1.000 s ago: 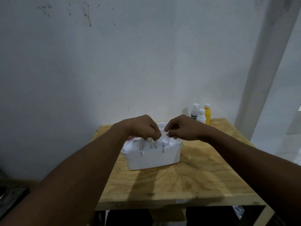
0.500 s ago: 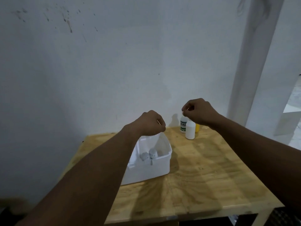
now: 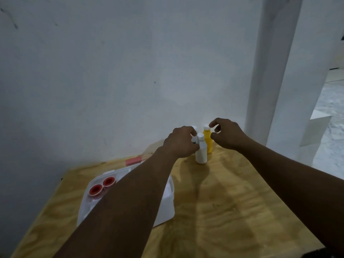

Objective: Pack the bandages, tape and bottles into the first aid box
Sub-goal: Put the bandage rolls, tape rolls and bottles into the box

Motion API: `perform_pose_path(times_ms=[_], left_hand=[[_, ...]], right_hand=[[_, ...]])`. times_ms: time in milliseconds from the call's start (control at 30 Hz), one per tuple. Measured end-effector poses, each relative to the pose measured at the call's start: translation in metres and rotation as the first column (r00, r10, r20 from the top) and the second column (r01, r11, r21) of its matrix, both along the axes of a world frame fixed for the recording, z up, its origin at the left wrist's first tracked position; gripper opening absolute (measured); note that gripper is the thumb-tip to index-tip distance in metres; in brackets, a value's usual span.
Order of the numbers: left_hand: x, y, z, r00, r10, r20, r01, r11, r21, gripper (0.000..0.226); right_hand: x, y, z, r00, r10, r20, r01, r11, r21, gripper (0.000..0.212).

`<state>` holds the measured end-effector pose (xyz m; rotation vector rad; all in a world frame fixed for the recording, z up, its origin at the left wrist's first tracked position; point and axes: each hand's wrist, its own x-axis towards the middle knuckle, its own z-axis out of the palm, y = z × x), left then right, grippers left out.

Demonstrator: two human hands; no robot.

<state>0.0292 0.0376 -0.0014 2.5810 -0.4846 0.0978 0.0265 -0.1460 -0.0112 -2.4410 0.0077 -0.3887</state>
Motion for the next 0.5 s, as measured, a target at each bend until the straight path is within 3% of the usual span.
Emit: perform_pose_path(times_ms=[167, 333, 500], left_hand=[[0.014, -0.016, -0.005, 1.000, 0.016, 0.020, -0.015, 1.000, -0.022, 0.056], [0.021, -0.025, -0.011, 0.999, 0.026, 0.033, -0.025, 0.999, -0.028, 0.036], [0.025, -0.025, -0.013, 0.998, -0.004, 0.069, 0.005, 1.000, -0.011, 0.026]], right_hand=[[0.022, -0.010, -0.009, 0.999, 0.033, 0.009, -0.033, 0.998, -0.060, 0.050], [0.036, -0.010, -0.012, 0.981, 0.172, -0.091, -0.183, 0.975, -0.129, 0.062], [0.040, -0.009, -0.013, 0.989, 0.150, 0.011, -0.146, 0.976, -0.160, 0.037]])
